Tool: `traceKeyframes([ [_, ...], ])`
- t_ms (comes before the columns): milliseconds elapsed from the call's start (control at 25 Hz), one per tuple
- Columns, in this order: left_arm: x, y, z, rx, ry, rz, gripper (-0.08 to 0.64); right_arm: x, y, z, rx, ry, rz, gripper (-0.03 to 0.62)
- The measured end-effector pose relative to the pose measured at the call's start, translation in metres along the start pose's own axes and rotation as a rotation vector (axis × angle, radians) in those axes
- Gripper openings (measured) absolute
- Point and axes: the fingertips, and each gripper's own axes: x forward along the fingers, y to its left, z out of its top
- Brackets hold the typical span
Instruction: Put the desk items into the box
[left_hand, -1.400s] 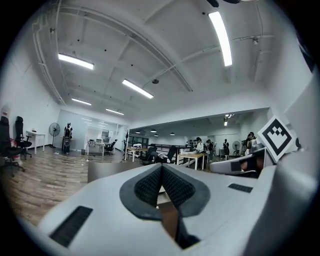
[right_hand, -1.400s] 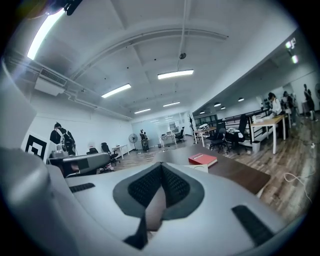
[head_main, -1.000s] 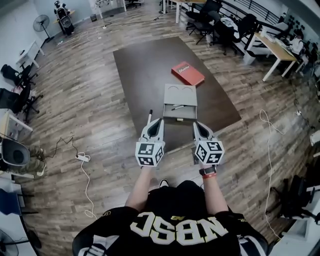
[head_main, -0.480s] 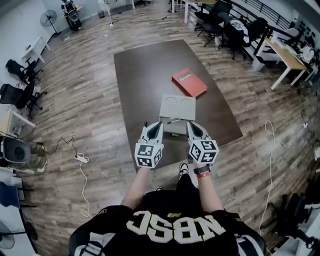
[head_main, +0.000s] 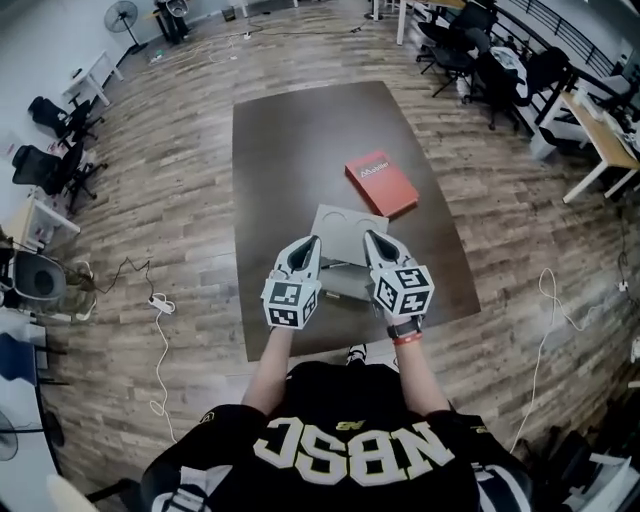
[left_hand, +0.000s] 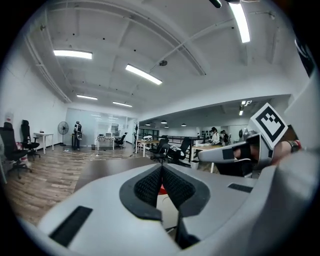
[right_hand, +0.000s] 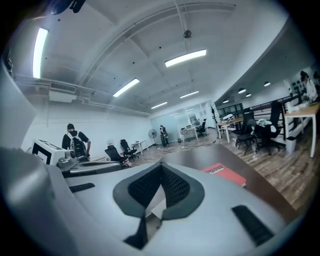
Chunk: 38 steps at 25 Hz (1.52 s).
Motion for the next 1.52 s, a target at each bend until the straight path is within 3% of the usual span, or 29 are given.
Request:
traceKeyframes([
  [240,-0.006,0.026,-0.015,-0.014,0.064,0.119,0.015,0.036,0.002,-0.023,0.025,0.085,0.122,0.008],
  [360,-0.028,0.062,-0.028,-0.031,0.101,0.208,0.015,0.064,0.025,-0.036,0.038,0.129,0.19,0.008],
  [640,-0.063,0.131,-0.055,-0.052,0.174,0.332,0.015,0.119,0.087,-0.058,-0.003,0.219,0.327,0.008],
  [1080,-0.09,0.169,-0.104,-0.096,0.296,0.316,0.017,0.159,0.153,-0.096,-0.057,0.318,0.429,0.008],
  [1520,-0.09,0.178,-0.152,-0.157,0.402,0.242,0.017,0.174,0.166,-0.112,-0.05,0.37,0.412,0.008],
])
